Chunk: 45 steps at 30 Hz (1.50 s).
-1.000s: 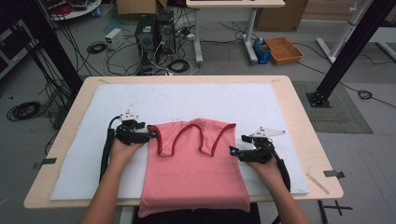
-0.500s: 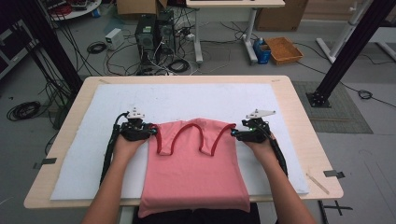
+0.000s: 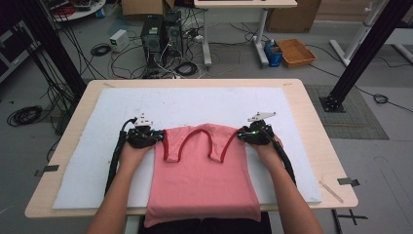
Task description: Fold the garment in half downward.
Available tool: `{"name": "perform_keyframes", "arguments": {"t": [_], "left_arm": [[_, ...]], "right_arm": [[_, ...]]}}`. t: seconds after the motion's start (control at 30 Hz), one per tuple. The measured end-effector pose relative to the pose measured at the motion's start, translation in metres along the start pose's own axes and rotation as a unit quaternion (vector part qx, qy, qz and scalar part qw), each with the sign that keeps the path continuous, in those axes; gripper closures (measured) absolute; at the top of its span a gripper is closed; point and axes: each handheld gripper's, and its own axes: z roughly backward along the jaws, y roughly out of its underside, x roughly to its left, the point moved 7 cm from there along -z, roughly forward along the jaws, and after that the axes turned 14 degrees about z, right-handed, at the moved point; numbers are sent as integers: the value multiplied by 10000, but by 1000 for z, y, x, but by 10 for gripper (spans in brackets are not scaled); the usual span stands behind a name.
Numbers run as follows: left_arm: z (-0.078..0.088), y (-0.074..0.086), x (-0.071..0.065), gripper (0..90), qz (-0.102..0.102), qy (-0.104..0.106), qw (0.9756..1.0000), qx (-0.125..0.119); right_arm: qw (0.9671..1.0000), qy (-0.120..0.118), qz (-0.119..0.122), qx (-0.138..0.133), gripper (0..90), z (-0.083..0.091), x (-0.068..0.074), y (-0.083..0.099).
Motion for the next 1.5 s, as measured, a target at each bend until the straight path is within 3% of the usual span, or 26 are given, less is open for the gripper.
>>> {"name": "perform_keyframes", "arguments": {"t": [0.03,0.1,0.17,0.33,0.5,0.8,0.97,1.13,1.37,1.5], "left_arm": [[0,0,0,814,0,0,10000,0],[1,0,1,816,54,3,10000,-50],[3,0,2,818,84,20,9999,-62],[8,-1,4,826,143,15,9997,-196],[11,-6,6,827,215,-25,9990,-400],[8,-15,9,828,374,-12,9978,-541],[-6,-25,14,827,437,-75,9981,-421],[-15,-37,20,828,522,-208,9980,-294],[-17,-67,27,828,551,-257,9976,-328],[-15,-80,32,827,625,-304,9970,-336]], "right_arm": [[10000,0,0,0,659,0,0,0],[10000,-14,-17,-22,793,0,0,0],[10000,15,-17,-8,831,1,-1,0],[9999,113,4,-26,845,6,-7,1],[9991,220,-188,-318,846,17,-17,-2],[9977,346,-329,-471,846,20,-26,-5],[9978,410,-416,-328,846,16,-34,-1],[9978,509,-323,-270,845,16,-42,-12],[9967,689,-316,-288,845,16,-62,-35],[9953,772,-510,-298,845,10,-72,-39]]}}
